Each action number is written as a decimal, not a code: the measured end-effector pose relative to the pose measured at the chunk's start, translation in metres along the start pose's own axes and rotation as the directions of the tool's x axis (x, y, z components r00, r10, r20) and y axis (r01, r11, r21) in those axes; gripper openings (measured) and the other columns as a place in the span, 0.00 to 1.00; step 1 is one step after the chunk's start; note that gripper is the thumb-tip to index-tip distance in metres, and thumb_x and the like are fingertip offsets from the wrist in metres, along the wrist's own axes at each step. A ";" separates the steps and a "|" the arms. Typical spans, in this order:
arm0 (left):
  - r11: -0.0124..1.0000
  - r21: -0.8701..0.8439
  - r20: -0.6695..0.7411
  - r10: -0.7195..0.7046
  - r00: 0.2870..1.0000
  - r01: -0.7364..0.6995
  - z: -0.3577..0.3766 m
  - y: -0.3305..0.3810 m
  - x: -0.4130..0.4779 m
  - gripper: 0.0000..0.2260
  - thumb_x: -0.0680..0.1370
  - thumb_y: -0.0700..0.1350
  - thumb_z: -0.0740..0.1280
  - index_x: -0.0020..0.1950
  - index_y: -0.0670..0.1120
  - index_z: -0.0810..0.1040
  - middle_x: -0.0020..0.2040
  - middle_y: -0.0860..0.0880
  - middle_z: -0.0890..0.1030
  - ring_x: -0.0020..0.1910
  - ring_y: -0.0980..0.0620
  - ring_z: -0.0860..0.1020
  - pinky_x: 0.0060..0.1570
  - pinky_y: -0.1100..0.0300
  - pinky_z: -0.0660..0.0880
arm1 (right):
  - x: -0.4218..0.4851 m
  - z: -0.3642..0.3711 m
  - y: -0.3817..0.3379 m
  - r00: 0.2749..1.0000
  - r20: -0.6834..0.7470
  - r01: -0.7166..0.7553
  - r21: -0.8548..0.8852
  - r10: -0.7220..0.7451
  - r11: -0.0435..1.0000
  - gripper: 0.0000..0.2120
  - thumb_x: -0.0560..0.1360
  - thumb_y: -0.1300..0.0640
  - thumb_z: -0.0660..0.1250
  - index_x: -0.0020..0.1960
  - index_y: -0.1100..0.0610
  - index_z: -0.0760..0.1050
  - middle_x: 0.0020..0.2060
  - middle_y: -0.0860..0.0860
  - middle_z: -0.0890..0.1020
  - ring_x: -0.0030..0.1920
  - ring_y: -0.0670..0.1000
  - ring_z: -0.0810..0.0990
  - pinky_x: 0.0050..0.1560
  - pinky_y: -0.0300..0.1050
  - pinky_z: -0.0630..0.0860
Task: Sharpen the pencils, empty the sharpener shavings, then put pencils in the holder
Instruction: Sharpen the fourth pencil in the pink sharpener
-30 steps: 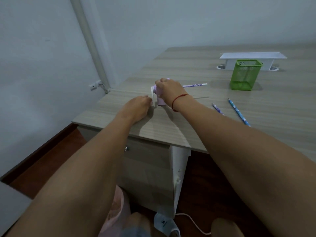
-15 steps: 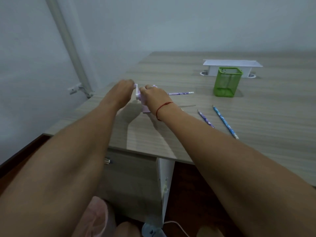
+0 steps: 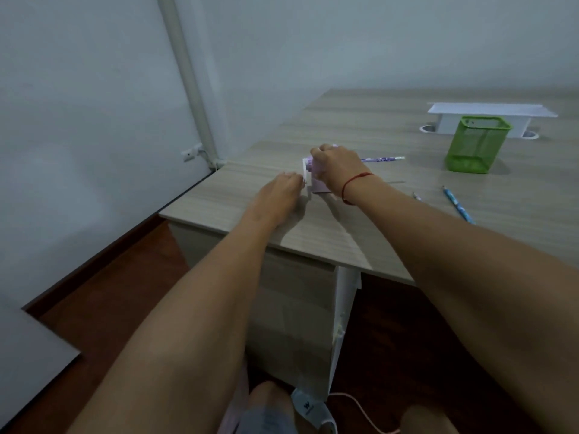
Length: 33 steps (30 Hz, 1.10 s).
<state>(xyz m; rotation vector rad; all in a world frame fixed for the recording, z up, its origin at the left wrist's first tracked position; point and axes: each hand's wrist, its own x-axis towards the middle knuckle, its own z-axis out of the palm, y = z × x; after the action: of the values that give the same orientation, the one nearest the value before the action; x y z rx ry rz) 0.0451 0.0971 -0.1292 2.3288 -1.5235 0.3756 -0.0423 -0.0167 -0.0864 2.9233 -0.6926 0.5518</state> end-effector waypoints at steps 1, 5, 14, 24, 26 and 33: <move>1.000 0.007 0.044 -0.022 0.999 0.022 0.001 -0.001 0.004 0.08 0.79 0.40 0.59 0.54 0.39 0.75 0.54 0.39 0.77 0.54 0.41 0.75 0.50 0.51 0.71 | 0.001 0.000 0.001 1.000 0.012 0.009 -0.005 -0.009 1.000 0.14 0.79 0.60 0.59 0.63 0.62 0.72 0.62 0.60 0.75 0.63 0.62 0.74 0.57 0.53 0.72; 0.998 0.054 0.217 -0.034 0.976 0.023 0.003 -0.008 0.031 0.08 0.75 0.40 0.62 0.50 0.40 0.79 0.52 0.37 0.80 0.52 0.38 0.78 0.47 0.52 0.73 | 0.002 0.001 0.006 0.999 0.027 0.025 -0.021 -0.025 0.999 0.17 0.79 0.61 0.59 0.67 0.61 0.69 0.65 0.58 0.73 0.65 0.61 0.73 0.59 0.52 0.71; 0.995 0.099 -0.020 0.020 1.000 -0.018 -0.006 -0.028 0.085 0.09 0.78 0.37 0.58 0.55 0.37 0.75 0.53 0.34 0.78 0.54 0.35 0.77 0.50 0.47 0.73 | 0.006 0.003 0.005 1.000 -0.002 0.007 -0.025 -0.007 1.000 0.16 0.79 0.60 0.55 0.65 0.60 0.70 0.62 0.58 0.75 0.60 0.62 0.77 0.57 0.51 0.72; 1.000 -0.014 -0.216 0.012 0.976 -0.016 -0.019 -0.012 0.039 0.11 0.82 0.40 0.54 0.56 0.37 0.74 0.53 0.35 0.78 0.55 0.38 0.74 0.51 0.48 0.68 | 0.004 -0.002 -0.006 1.000 0.013 -0.006 0.011 0.006 1.000 0.15 0.78 0.61 0.58 0.62 0.62 0.72 0.61 0.60 0.75 0.63 0.62 0.75 0.59 0.51 0.71; 0.999 -0.039 -0.177 0.021 0.984 -0.029 -0.010 -0.010 0.022 0.09 0.80 0.39 0.57 0.55 0.38 0.75 0.52 0.36 0.78 0.54 0.38 0.76 0.48 0.48 0.69 | 0.003 -0.004 -0.005 1.000 0.018 -0.009 0.011 0.009 1.000 0.15 0.78 0.61 0.58 0.63 0.62 0.72 0.62 0.61 0.75 0.63 0.62 0.74 0.60 0.52 0.71; 0.997 -0.043 0.046 -0.058 0.997 0.060 0.009 -0.008 0.014 0.10 0.80 0.42 0.57 0.51 0.40 0.77 0.52 0.37 0.79 0.51 0.39 0.77 0.49 0.50 0.72 | 0.004 -0.002 0.001 1.000 0.022 0.017 0.006 -0.017 1.000 0.15 0.79 0.60 0.57 0.63 0.63 0.72 0.63 0.60 0.75 0.64 0.62 0.73 0.59 0.52 0.70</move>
<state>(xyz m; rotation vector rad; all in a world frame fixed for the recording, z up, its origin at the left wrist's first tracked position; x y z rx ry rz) 0.0586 0.0849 -0.1332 2.3566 -1.4641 0.2737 -0.0402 -0.0188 -0.0833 2.9423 -0.6690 0.5220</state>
